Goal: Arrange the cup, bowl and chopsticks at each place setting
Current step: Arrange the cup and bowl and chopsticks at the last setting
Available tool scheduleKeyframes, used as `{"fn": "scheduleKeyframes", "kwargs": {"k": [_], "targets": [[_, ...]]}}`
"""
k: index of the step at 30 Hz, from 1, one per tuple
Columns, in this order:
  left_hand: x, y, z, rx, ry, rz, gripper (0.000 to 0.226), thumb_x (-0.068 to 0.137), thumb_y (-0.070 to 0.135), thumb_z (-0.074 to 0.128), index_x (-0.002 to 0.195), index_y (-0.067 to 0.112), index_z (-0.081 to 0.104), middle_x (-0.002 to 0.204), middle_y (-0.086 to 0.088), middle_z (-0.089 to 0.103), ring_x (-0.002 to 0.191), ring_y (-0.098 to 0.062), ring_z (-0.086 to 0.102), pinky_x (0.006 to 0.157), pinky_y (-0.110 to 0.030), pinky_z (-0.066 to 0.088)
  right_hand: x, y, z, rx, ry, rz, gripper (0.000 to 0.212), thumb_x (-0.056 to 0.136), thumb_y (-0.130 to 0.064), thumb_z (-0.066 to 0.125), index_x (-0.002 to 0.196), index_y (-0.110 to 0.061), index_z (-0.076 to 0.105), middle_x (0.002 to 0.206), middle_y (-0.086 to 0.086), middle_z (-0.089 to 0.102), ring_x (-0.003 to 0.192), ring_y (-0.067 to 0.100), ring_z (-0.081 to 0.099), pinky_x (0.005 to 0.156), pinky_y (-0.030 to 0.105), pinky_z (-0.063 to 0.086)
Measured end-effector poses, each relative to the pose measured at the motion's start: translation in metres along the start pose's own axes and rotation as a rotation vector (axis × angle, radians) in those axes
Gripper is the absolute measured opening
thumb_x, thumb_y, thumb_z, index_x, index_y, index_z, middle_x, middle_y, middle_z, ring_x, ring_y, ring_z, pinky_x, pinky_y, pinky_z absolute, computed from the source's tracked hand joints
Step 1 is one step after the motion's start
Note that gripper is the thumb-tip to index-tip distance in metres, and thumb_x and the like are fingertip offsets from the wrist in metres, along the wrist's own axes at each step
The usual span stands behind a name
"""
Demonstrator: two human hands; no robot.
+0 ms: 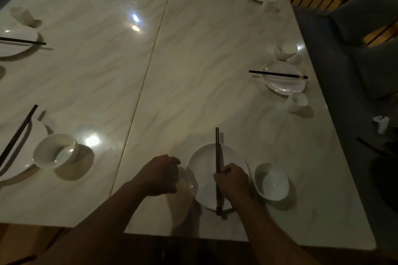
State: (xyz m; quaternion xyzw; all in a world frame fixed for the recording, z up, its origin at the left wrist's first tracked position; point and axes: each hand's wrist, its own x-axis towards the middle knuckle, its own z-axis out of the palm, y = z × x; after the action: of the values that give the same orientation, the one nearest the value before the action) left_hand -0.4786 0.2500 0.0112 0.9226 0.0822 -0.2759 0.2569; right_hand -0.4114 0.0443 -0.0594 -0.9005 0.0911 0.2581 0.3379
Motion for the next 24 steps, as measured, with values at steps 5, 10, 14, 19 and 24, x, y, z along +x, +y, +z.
{"fn": "scheduleKeyframes", "kwargs": {"k": [5, 10, 14, 19, 24], "targets": [[0.001, 0.0, 0.001, 0.026, -0.024, -0.012, 0.064, 0.084, 0.032, 0.074, 0.14, 0.016, 0.048, 0.146, 0.003, 0.041, 0.131, -0.017, 0.041, 0.104, -0.026, 0.037, -0.001, 0.0, 0.0, 0.018, -0.007, 0.001, 0.021, 0.082, -0.021, 0.076, 0.095, -0.014, 0.061, 0.093, 0.001, 0.066, 0.082, 0.014, 0.061, 0.062, 0.019, 0.044], [0.004, -0.003, -0.002, 0.034, -0.029, -0.078, 0.077, 0.067, 0.033, 0.082, 0.136, 0.027, 0.049, 0.134, -0.003, 0.053, 0.114, -0.019, 0.057, 0.094, -0.032, 0.05, -0.002, 0.0, 0.0, 0.018, -0.012, -0.005, 0.019, 0.084, -0.021, 0.075, 0.094, -0.015, 0.06, 0.089, -0.002, 0.065, 0.072, 0.005, 0.057, 0.054, 0.013, 0.037], [0.003, -0.002, 0.0, 0.06, -0.064, -0.053, 0.07, 0.078, 0.034, 0.077, 0.14, 0.019, 0.048, 0.141, 0.002, 0.045, 0.126, -0.019, 0.047, 0.102, -0.03, 0.043, -0.004, -0.003, -0.001, 0.042, 0.007, 0.004, 0.023, 0.084, -0.025, 0.075, 0.097, -0.016, 0.058, 0.088, -0.004, 0.063, 0.066, 0.0, 0.055, 0.05, 0.012, 0.036], [0.005, -0.006, 0.004, -0.011, -0.055, -0.071, 0.072, 0.079, 0.037, 0.077, 0.141, 0.018, 0.046, 0.145, 0.002, 0.041, 0.13, -0.019, 0.041, 0.104, -0.03, 0.038, -0.005, -0.009, -0.012, 0.042, 0.03, -0.046, 0.018, 0.088, -0.024, 0.07, 0.098, -0.018, 0.057, 0.089, -0.002, 0.063, 0.069, 0.002, 0.057, 0.052, 0.013, 0.039], [0.01, -0.009, -0.003, -0.066, -0.021, -0.083, 0.086, 0.067, 0.05, 0.082, 0.14, 0.033, 0.041, 0.137, 0.002, 0.047, 0.121, -0.017, 0.047, 0.097, -0.03, 0.044, -0.004, -0.015, -0.035, 0.0, 0.049, -0.135, 0.01, 0.087, -0.024, 0.069, 0.094, -0.021, 0.062, 0.087, -0.007, 0.062, 0.075, 0.006, 0.056, 0.057, 0.01, 0.036]]}}
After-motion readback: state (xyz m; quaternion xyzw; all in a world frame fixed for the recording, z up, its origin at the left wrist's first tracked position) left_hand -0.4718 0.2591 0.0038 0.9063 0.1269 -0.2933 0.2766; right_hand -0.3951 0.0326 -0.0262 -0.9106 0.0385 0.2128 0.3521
